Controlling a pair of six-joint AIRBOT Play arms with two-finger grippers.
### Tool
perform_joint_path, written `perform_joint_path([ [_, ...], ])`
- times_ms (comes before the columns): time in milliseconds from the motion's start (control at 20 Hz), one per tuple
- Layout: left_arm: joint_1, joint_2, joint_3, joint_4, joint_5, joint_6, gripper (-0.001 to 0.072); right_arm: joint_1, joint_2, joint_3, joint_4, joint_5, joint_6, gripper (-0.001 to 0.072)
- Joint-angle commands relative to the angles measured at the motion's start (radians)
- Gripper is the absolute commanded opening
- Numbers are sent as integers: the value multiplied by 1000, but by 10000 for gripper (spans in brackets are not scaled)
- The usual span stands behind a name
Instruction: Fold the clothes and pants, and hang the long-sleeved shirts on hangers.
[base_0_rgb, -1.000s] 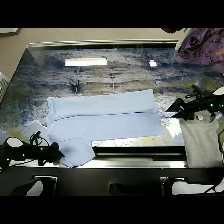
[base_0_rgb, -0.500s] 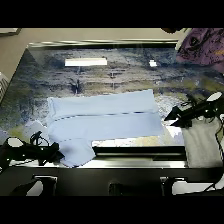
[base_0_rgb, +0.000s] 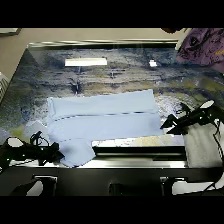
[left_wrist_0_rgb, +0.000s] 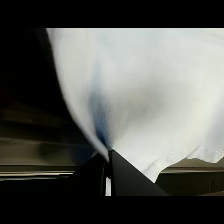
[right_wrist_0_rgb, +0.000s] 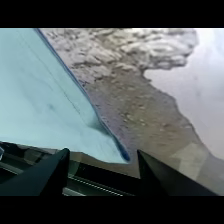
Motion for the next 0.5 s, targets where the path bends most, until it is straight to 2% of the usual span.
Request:
perform_joint_path([
  [0, 0, 0, 1, 0, 5, 0, 22, 48, -2, -13, -5, -28, -5, 480],
  [50, 0, 0, 1, 0, 5, 0, 22, 76, -2, -16, -7, -42, -4, 476],
  [100, 0, 0, 1, 0, 5, 0, 22, 100, -2, -16, -8, -53, -4, 388],
  [200, 0, 1, 3, 1, 3, 0, 22, 127, 0, -16, -4, -65, -2, 93],
  [250, 0, 6, 13, 2, 3, 0, 21, 127, 5, -16, 6, -65, -3, 38],
  [450, 40, 26, 155, 105, -77, -23, 20, 124, 83, -14, -56, -41, 39, 37],
])
